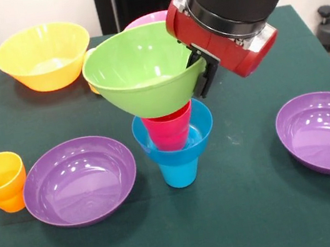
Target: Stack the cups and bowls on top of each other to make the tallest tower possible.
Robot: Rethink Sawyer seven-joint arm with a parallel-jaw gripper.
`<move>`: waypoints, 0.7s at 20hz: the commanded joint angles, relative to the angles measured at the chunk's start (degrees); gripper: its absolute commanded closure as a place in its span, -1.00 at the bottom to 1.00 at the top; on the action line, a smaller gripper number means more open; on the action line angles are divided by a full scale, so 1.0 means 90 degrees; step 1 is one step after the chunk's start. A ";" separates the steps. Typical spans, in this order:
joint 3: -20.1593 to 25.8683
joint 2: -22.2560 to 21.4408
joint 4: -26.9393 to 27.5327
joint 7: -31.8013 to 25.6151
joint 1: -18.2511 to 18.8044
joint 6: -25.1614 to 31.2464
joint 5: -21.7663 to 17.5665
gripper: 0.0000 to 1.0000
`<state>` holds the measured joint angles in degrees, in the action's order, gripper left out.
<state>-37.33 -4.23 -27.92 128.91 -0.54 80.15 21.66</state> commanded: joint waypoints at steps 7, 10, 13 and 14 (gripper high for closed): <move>0.0956 -0.0135 -0.0835 -0.2060 -0.0156 0.0020 -0.0753 1.00; 0.0977 -0.0117 -0.0773 -0.2062 -0.0145 0.0055 -0.0775 1.00; 0.0974 -0.0039 -0.0573 -0.2043 -0.0103 0.0186 -0.0772 1.00; 0.0980 -0.0028 -0.0544 -0.2038 -0.0099 0.0202 -0.0772 1.00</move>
<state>-35.05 -4.53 -30.24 128.91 -0.84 80.15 21.63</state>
